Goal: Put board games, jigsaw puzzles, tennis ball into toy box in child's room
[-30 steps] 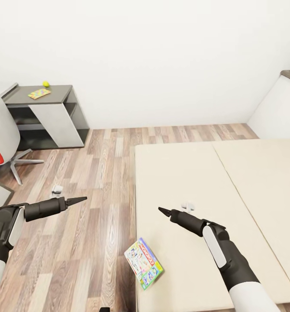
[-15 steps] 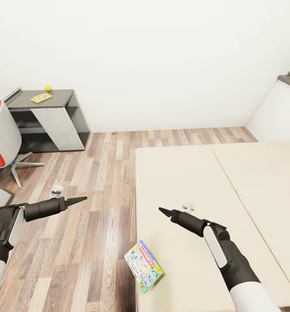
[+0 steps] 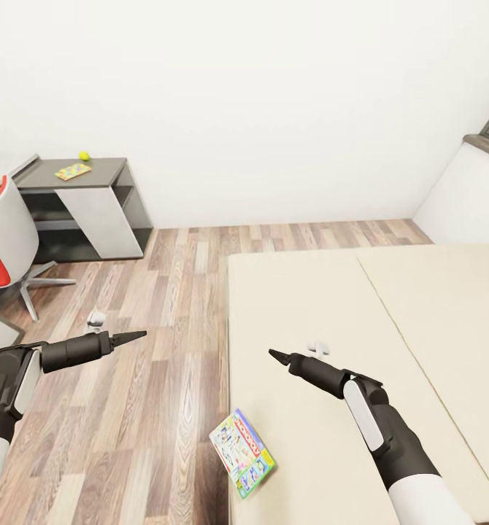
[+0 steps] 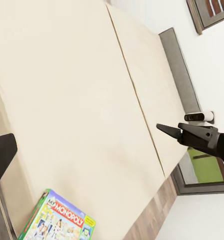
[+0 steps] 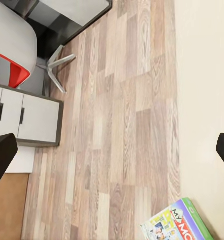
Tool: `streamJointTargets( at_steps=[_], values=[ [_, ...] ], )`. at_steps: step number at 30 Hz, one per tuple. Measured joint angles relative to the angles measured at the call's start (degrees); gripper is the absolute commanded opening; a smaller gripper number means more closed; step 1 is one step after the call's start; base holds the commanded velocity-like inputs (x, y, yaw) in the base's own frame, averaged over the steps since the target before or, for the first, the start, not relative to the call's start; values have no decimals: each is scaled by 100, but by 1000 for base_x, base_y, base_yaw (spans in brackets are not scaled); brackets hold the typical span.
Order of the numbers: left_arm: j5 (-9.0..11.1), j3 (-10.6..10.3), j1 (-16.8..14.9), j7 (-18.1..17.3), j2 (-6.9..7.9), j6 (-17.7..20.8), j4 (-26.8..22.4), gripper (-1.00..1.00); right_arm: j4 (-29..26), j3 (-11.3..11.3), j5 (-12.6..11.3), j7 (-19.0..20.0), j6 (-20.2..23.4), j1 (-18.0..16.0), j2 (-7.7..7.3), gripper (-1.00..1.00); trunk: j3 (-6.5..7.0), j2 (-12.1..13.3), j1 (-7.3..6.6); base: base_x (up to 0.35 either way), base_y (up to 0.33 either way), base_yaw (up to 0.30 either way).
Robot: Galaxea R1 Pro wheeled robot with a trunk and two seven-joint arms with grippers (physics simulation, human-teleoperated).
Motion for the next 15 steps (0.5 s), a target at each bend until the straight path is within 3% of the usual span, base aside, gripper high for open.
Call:
streamJointTargets(
  at_steps=[15],
  values=[
    [0,4,0,-1,8,0,0,100,8,10,42,-29,-6,0,22,100,140,0,0,0,0,0]
  ],
)
